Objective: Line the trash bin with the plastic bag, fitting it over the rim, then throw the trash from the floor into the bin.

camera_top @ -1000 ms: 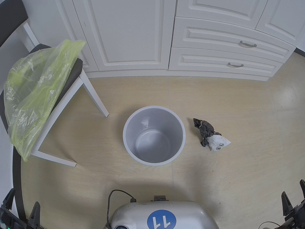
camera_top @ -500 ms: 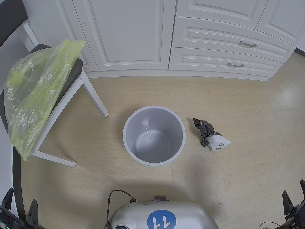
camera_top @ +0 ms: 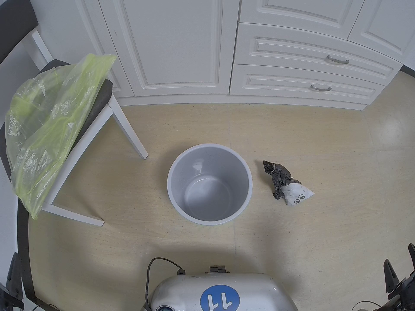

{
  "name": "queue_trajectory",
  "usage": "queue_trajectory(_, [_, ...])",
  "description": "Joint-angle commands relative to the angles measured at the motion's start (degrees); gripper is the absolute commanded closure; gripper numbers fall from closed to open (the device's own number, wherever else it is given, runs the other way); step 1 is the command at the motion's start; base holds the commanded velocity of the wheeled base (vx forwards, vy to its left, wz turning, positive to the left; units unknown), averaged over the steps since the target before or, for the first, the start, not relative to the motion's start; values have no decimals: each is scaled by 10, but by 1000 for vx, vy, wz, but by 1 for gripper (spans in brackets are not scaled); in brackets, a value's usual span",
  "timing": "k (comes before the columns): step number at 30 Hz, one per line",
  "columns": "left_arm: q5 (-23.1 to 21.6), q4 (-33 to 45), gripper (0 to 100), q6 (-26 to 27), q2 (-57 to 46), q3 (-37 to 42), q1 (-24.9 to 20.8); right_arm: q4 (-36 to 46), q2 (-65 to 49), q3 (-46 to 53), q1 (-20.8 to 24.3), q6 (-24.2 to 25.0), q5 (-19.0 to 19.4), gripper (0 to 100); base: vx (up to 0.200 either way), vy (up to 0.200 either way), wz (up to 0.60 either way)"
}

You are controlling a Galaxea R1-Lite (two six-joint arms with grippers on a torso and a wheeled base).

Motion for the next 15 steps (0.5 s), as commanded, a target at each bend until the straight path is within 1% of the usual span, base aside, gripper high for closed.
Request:
queue_trajectory(1, [33,38,0,14,29,-49,-14,0,-9,9,0,-7,2,0,0,0,0])
queue_trajectory(3, [50,41,0,16,70,-72,-37,-1,-9,9,0,-4,2,0,0,0,0])
queue_trajectory(5, [79,41,0,17,109,-88,-47,-14,-9,-6,1,6,0,0,0,0,0])
queue_trajectory(6, [97,42,0,19,136,-93,-49,-29,-8,-34,2,31,5,0,0,0,0])
queue_trajectory(7, [105,42,0,21,148,-96,-49,-34,-3,-48,4,45,7,0,0,0,0])
queue_trajectory(8, [124,41,0,34,189,-102,-49,-34,17,-95,4,77,22,0,0,0,0])
queue_trajectory(9, [132,40,0,48,218,-110,-49,-25,37,-120,3,76,34,0,0,0,0])
queue_trajectory(11, [133,40,0,82,261,-122,-48,-17,80,-152,3,45,68,0,0,0,0])
queue_trajectory(12, [133,38,0,106,281,-130,-47,-15,116,-171,3,14,89,0,0,0,0])
queue_trajectory(14, [133,37,0,137,309,-145,-47,-18,158,-188,1,-18,105,0,0,0,0])
queue_trajectory(15, [134,35,0,170,346,-166,-44,-26,203,-202,-2,-45,109,0,0,0,0])
